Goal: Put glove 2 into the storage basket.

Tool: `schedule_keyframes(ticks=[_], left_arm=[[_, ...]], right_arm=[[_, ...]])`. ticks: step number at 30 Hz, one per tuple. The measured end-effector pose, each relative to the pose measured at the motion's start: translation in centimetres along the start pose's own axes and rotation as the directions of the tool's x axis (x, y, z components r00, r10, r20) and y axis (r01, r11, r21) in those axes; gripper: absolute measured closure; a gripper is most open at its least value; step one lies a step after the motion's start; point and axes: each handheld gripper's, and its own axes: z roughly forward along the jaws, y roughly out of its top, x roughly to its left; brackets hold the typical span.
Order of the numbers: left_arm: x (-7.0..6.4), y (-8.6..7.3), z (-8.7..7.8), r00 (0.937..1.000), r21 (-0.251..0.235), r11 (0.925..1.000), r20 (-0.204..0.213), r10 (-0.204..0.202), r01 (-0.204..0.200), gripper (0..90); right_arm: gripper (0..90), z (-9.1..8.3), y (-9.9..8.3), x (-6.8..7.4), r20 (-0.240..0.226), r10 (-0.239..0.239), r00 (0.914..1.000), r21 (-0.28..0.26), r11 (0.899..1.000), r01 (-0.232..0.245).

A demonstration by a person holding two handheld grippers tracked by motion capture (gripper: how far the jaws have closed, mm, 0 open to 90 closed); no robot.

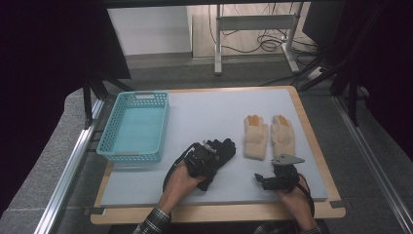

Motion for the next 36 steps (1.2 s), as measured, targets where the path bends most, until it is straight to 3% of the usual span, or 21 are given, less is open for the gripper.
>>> schedule_keyframes(ticks=[4,8,14,17,26,32,36], left_arm=[[0.6,0.0,-0.3,0.9998,-0.002,0.9999,-0.013,0.013,-0.013,53.8],[0.8,0.2,-0.4,0.9993,0.003,0.9995,-0.023,0.031,-0.031,62.6],[1.5,0.8,-0.8,0.9997,-0.009,0.9997,-0.009,0.024,-0.024,64.0],[2.1,1.4,-1.6,1.0,-0.032,0.9995,0.007,0.002,-0.001,63.9],[3.9,3.2,-4.6,0.9997,-0.073,0.9973,-0.021,-0.012,0.01,63.9],[6.1,4.3,-7.2,0.9976,-0.097,0.9942,-0.049,-0.05,0.045,63.7],[8.4,4.3,-9.4,0.9914,-0.107,0.9908,-0.092,-0.093,0.083,63.6]], right_arm=[[11.6,0.0,0.0,0.0,0.001,-0.002,1.0,0.0,1.0,0.002],[11.7,0.0,0.0,0.0,0.0,0.0,1.0,0.0,1.0,0.0],[11.7,0.0,0.0,0.0,0.0,0.001,1.0,0.0,1.0,-0.001],[11.7,0.0,0.0,0.0,0.0,0.001,1.0,0.0,1.0,-0.001],[11.7,0.0,0.0,0.0,-0.001,0.002,1.0,-0.001,1.0,-0.002],[11.7,0.0,0.0,0.0,-0.001,0.0,1.0,-0.002,1.0,0.0],[11.7,0.0,0.0,0.0,-0.001,0.0,1.0,-0.002,1.0,0.0]])
